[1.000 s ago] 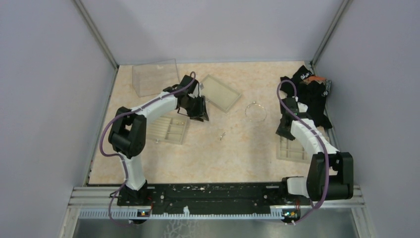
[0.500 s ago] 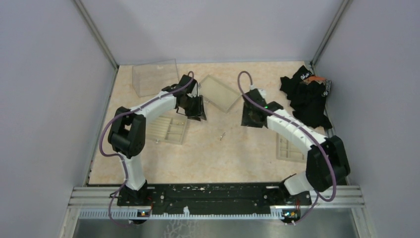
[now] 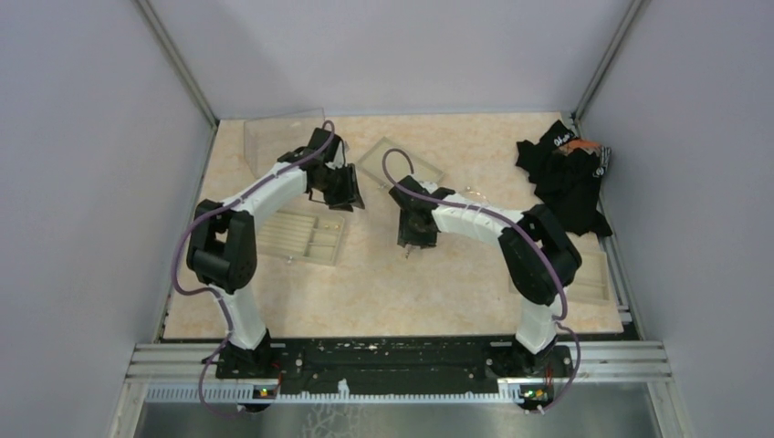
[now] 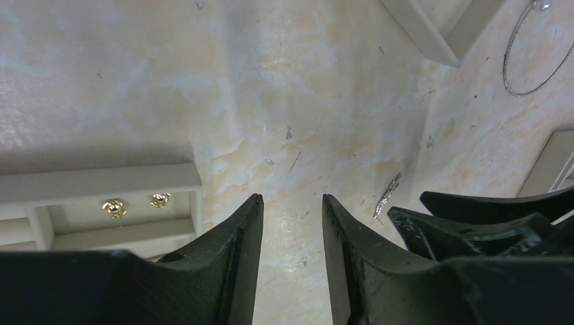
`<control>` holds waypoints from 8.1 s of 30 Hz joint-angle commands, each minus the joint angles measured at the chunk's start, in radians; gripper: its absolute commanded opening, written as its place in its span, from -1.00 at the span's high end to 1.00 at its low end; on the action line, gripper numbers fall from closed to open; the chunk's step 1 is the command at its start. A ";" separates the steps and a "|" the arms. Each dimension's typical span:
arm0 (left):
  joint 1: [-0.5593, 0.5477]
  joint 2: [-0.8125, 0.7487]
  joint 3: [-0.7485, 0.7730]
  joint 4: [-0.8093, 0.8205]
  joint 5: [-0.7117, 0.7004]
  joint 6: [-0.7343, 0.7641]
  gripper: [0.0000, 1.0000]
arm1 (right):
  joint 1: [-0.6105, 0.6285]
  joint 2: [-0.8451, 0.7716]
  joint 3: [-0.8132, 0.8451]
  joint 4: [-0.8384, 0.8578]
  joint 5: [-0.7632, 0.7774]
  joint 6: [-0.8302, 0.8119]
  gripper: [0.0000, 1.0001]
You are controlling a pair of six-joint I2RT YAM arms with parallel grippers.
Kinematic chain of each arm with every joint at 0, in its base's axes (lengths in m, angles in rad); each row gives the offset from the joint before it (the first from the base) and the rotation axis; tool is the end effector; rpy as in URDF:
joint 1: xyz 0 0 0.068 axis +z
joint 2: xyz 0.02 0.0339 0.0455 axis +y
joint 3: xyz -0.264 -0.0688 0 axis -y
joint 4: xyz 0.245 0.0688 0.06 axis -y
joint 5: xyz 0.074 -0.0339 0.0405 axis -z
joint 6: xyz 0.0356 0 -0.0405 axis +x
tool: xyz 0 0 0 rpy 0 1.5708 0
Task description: Organize the mixed jewelry
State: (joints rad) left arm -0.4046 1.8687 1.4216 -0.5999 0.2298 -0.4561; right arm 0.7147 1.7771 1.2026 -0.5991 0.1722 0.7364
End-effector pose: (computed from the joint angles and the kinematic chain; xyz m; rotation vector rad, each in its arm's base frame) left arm 0.3633 -0.1644 0.2200 0.0140 2.7016 -0.5852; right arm 0.2718 0.2278 0.1886 0.0769 2.7252 0.1880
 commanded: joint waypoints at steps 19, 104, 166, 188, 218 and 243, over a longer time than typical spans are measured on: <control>0.047 -0.075 -0.017 -0.002 0.050 0.020 0.13 | 0.074 0.147 0.155 -0.145 0.116 0.227 0.35; 0.048 -0.069 -0.029 0.016 0.057 -0.006 0.16 | 0.059 0.125 0.129 -0.053 -0.036 -0.165 0.27; 0.046 -0.062 -0.024 0.023 0.074 -0.007 0.18 | 0.071 0.066 0.008 -0.026 -0.009 -0.155 0.47; 0.046 -0.061 -0.024 0.023 0.078 -0.007 0.19 | 0.078 -0.006 0.019 -0.105 0.133 -0.116 1.00; 0.039 -0.085 -0.051 0.037 0.076 -0.013 0.19 | -0.104 -0.302 -0.160 -0.163 0.203 -0.084 1.00; 0.031 -0.033 0.004 0.037 0.090 -0.014 0.19 | -0.575 -0.448 -0.305 -0.190 0.269 -0.261 1.00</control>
State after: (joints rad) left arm -0.3660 1.8202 1.3834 -0.5831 0.3035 -0.4603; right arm 0.1631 1.3071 0.9016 -0.8299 0.4126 0.5106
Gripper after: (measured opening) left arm 0.407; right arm 0.004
